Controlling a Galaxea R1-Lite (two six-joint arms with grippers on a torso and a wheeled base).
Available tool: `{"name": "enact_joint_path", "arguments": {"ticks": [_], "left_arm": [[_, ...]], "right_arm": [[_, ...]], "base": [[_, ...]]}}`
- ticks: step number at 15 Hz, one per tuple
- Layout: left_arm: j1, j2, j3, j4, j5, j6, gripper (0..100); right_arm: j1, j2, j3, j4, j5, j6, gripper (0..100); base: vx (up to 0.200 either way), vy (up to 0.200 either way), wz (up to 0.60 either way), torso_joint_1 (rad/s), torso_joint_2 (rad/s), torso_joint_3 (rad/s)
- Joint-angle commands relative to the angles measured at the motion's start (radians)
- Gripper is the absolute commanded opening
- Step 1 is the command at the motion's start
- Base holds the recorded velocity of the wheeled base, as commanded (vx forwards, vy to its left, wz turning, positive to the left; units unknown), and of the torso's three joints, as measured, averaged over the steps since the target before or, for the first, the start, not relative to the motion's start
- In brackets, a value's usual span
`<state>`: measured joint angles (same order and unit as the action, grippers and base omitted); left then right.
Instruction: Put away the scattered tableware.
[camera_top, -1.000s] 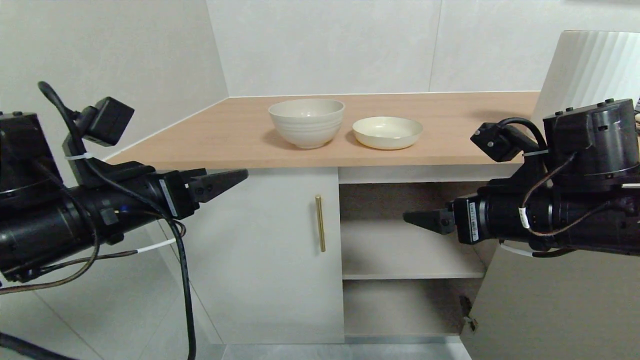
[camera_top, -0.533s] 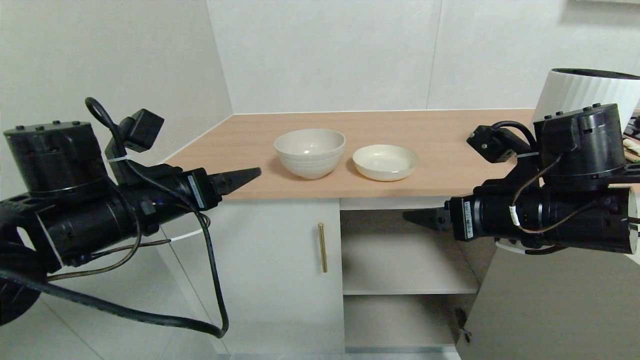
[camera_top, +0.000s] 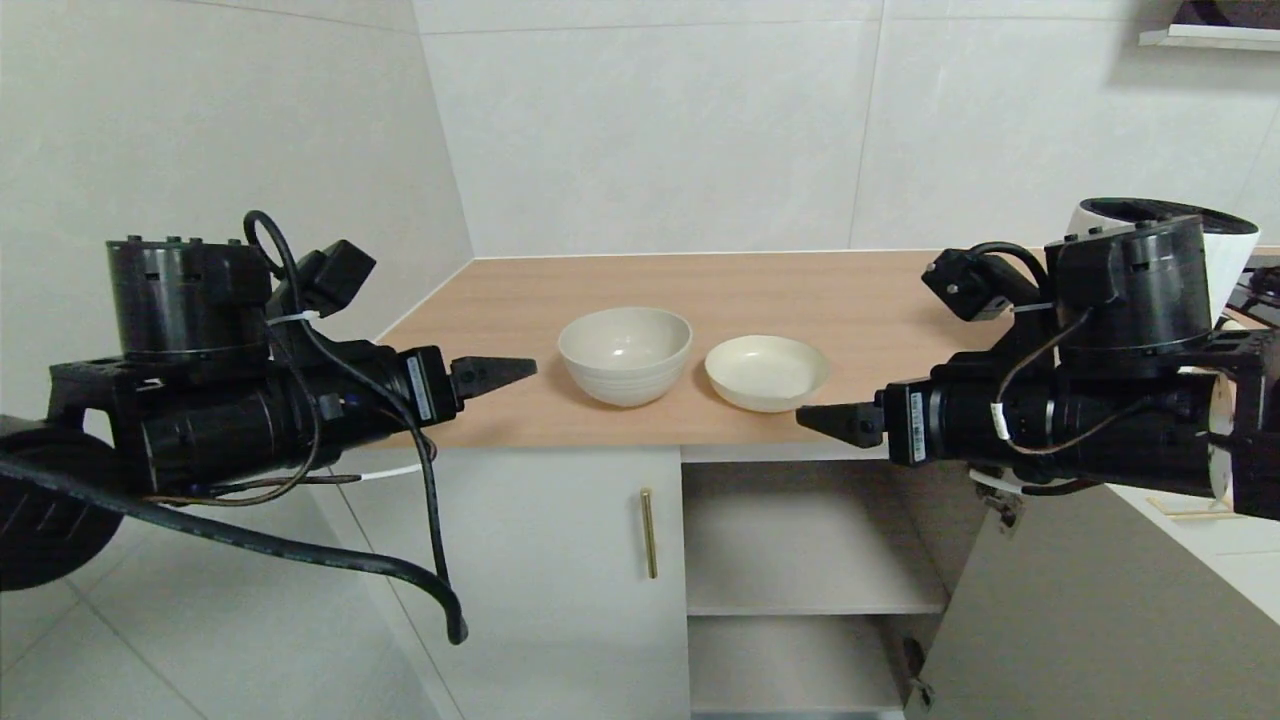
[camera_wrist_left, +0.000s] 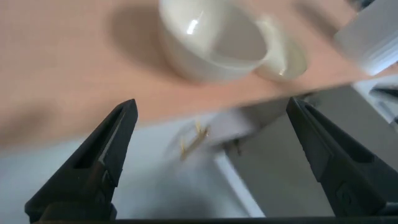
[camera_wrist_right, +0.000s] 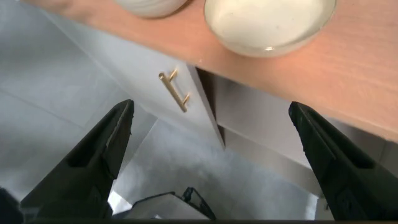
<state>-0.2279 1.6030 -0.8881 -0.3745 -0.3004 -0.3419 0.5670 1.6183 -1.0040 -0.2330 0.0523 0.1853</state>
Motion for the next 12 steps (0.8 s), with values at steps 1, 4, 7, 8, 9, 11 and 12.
{"name": "enact_joint_path", "arguments": {"ticks": [1,4,7,8,9,11,12], "left_arm": [[0.005,0.005,-0.060,0.066,0.001,-0.025,100],[0.005,0.023,-0.078,0.083,0.000,-0.074,100],[0.001,0.072,-0.123,0.085,0.001,-0.181,100],[-0.002,0.084,-0.146,0.100,0.004,-0.238,100],[-0.002,0.095,-0.175,0.134,0.018,-0.270,100],[-0.013,0.146,-0.232,0.166,0.095,-0.328,100],[-0.033,0.170,-0.244,0.160,0.133,-0.339,100]], "right_arm": [[-0.010,0.054,0.008,-0.031,0.000,0.000,100],[-0.013,0.104,-0.071,-0.043,-0.037,0.054,100],[-0.021,0.215,-0.252,0.098,-0.206,0.189,100],[-0.026,0.241,-0.291,0.115,-0.216,0.227,100],[-0.035,0.255,-0.308,0.118,-0.226,0.237,100],[-0.044,0.273,-0.315,0.116,-0.246,0.237,100],[-0.044,0.276,-0.320,0.116,-0.246,0.238,100]], "base": [[0.000,0.000,0.00,0.022,-0.05,-0.032],[0.000,0.000,0.00,0.000,0.00,0.000],[0.000,0.000,0.00,0.000,0.00,0.000],[0.000,0.000,0.00,0.000,0.00,0.000],[0.000,0.000,0.00,0.000,0.00,0.000],[0.000,0.000,0.00,0.000,0.00,0.000],[0.000,0.000,0.00,0.000,0.00,0.000]]}}
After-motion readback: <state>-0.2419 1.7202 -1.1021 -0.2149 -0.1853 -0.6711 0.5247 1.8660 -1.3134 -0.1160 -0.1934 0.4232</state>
